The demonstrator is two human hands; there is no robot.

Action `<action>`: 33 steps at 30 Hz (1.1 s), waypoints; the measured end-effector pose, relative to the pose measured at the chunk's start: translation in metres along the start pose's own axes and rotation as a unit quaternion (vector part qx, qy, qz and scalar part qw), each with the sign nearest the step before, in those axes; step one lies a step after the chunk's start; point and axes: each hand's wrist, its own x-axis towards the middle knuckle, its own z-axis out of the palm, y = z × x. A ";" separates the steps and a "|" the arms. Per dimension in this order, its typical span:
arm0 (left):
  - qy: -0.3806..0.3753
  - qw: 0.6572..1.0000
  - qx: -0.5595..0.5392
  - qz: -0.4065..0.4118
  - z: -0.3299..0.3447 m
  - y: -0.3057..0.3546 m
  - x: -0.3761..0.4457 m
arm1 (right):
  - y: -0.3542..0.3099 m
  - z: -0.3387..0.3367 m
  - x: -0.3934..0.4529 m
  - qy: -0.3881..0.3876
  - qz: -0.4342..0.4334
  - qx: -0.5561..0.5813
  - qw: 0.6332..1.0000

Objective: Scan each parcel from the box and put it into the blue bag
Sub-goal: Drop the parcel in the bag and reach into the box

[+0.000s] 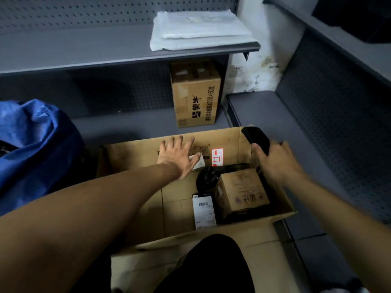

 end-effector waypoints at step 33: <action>-0.157 0.967 -0.080 0.183 0.178 0.112 0.063 | 0.070 0.095 0.054 -0.073 0.081 -0.015 0.994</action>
